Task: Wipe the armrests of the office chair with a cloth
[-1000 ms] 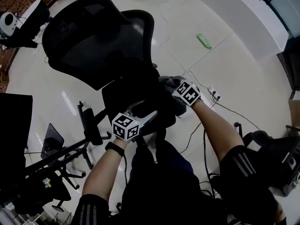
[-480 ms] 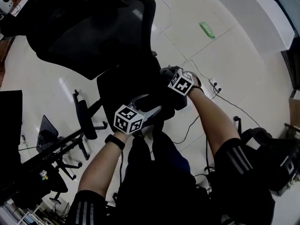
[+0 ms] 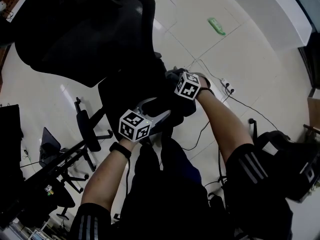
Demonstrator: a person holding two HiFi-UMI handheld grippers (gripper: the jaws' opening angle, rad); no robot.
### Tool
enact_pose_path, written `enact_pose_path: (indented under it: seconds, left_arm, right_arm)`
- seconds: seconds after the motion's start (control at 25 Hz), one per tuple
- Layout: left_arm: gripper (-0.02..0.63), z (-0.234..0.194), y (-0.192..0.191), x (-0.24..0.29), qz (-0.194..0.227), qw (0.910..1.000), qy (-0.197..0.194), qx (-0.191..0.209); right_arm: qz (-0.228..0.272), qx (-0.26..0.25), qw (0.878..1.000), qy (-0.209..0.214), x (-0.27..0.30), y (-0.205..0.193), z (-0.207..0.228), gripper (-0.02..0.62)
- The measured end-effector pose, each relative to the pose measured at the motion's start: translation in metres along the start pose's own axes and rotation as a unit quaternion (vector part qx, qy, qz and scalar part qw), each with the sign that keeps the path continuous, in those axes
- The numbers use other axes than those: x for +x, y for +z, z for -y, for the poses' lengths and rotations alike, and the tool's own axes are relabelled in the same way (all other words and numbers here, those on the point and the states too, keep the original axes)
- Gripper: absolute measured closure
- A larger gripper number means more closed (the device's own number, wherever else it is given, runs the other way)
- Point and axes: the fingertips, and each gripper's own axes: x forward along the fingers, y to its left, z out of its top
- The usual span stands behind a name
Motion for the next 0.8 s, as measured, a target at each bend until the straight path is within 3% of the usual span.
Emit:
enact_pose_path:
  seconds: [0.32, 0.8]
  left_arm:
    - [0.299, 0.007, -0.006, 0.007, -0.011, 0.9998, -0.016, 0.004]
    - [0.299, 0.039, -0.039, 0.004, -0.033, 0.9983, -0.047, 0.006]
  right_arm:
    - [-0.002, 0.015, 1.0, -0.006, -0.01, -0.017, -0.016, 0.56]
    - [0.0, 0.055, 0.998, -0.018, -0.036, -0.061, -0.096, 0.56]
